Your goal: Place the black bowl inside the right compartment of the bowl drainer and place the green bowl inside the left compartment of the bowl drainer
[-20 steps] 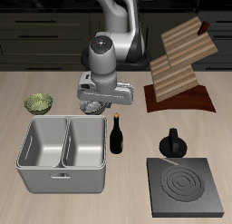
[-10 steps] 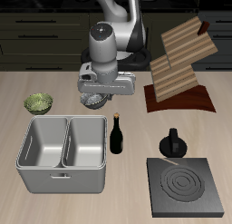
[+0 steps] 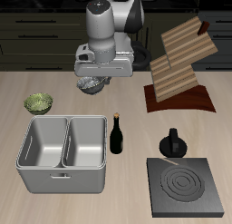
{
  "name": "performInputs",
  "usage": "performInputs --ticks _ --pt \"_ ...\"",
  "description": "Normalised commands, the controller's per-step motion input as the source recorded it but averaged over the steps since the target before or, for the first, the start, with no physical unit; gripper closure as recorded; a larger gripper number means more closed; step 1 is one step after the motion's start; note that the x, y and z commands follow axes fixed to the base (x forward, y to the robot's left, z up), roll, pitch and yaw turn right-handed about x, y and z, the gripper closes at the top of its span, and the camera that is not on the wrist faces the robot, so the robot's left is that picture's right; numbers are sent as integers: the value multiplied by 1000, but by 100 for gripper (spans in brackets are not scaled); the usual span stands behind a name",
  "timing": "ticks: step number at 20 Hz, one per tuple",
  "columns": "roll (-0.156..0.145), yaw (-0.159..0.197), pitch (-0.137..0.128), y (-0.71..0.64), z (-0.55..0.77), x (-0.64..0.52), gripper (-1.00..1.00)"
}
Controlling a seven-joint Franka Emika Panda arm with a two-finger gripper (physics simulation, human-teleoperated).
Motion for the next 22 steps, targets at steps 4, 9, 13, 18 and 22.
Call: performInputs --ticks 4,9,13,18,22 --pt "5 9 -60 -112 549 -116 100" --pt "-10 18 -56 -113 496 -80 100" --pt "-13 10 -34 -128 313 -9 100" --pt "-9 -27 12 -136 150 -14 100" --pt "-10 16 -25 -75 123 -63 100"
